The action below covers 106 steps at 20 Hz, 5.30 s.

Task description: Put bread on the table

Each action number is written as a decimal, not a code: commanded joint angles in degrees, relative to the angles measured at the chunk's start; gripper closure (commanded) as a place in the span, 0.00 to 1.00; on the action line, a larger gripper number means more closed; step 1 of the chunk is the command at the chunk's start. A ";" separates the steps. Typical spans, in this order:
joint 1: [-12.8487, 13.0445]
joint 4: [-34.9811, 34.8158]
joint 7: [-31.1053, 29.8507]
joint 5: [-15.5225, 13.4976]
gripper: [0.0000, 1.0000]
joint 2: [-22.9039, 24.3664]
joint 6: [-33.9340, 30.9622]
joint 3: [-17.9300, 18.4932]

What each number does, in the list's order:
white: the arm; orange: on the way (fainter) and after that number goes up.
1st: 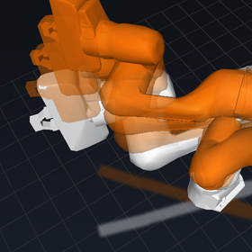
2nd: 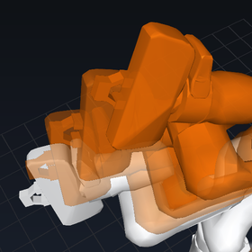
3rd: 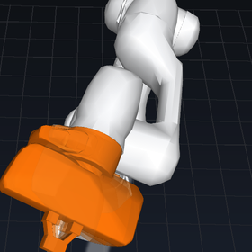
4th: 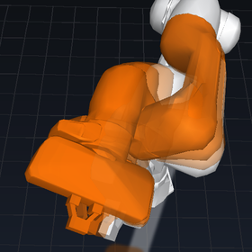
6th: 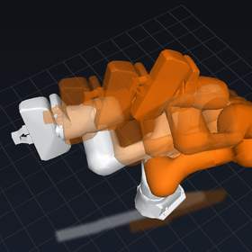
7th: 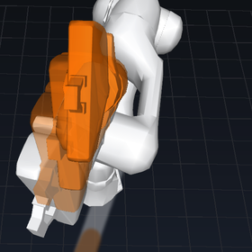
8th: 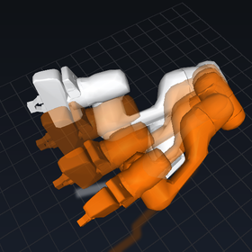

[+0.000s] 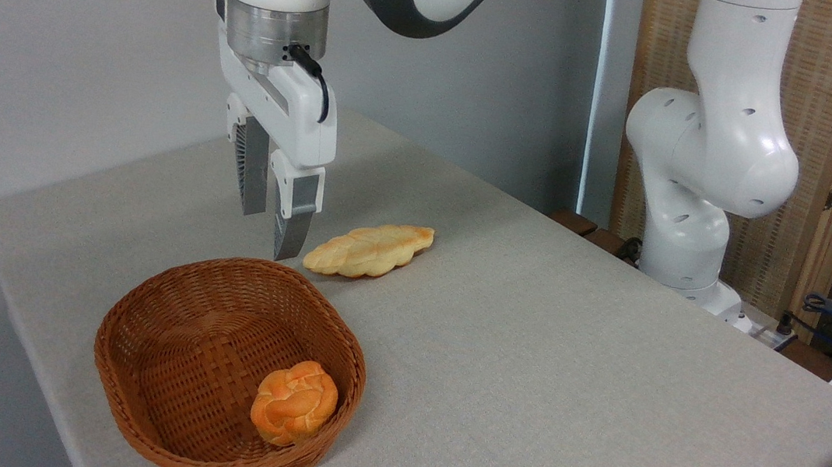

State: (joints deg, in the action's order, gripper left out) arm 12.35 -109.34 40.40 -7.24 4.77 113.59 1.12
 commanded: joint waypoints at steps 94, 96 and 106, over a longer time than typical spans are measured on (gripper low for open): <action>-0.04 -0.87 12.68 4.87 0.00 -13.38 13.06 9.95; 0.13 -0.87 12.68 4.96 0.07 -13.56 13.06 9.87; 0.22 -0.78 12.77 4.96 0.40 -13.73 12.97 8.99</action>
State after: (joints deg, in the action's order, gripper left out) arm 12.57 -110.11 51.73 -1.18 -8.90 125.54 10.00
